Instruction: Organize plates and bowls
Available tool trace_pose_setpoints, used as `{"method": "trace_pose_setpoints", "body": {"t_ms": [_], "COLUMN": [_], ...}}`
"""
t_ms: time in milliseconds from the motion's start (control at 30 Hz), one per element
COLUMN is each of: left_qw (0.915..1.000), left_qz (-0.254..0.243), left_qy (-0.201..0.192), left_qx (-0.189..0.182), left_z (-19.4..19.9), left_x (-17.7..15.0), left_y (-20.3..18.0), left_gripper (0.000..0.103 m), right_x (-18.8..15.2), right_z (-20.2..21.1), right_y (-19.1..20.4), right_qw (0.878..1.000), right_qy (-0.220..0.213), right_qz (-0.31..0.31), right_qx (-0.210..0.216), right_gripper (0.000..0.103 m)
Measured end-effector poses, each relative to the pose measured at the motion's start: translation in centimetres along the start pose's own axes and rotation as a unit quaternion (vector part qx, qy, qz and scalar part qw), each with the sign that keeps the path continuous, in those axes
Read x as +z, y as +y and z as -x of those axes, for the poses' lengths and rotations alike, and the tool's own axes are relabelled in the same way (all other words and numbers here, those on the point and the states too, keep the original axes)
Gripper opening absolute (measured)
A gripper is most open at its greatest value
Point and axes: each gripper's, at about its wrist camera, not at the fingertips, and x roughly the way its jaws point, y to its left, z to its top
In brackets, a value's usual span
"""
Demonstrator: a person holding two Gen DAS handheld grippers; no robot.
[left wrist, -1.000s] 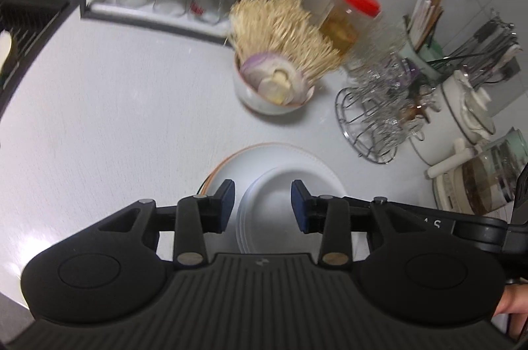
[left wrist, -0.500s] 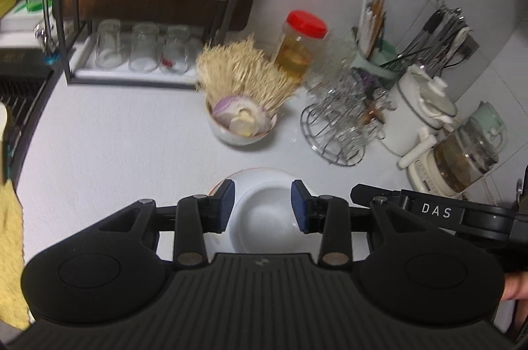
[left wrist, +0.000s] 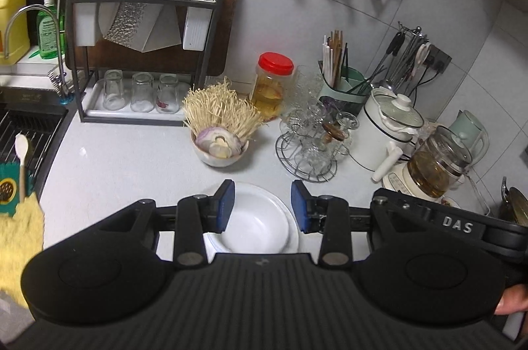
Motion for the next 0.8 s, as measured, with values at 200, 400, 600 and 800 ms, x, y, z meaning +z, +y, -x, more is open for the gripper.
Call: {"method": "trace_pose_setpoints", "body": {"t_ms": [200, 400, 600, 800], "left_qw": [0.9998, 0.9993, 0.9985, 0.9982], "left_qz": [0.004, 0.013, 0.019, 0.016], "left_qy": [-0.008, -0.016, -0.022, -0.022], "left_qx": [0.015, 0.032, 0.047, 0.054], "left_z": [3.6, 7.1, 10.2, 13.2], "left_x": [-3.4, -6.9, -10.4, -13.6], "left_y": [-2.5, -4.3, -5.9, -7.3], "left_gripper": [0.043, 0.043, 0.043, 0.046], "right_x": [-1.9, -4.1, -6.7, -9.1], "right_z": [4.3, 8.0, 10.5, 13.0], "right_y": [-0.2, -0.2, -0.7, -0.8], "right_qw": [1.000, 0.998, 0.998, 0.997], "right_qy": [-0.005, -0.014, -0.010, -0.007], "right_qz": [0.014, 0.039, 0.047, 0.062], "right_qx": [0.021, 0.039, 0.051, 0.052], "right_gripper": [0.040, 0.040, 0.040, 0.040]}}
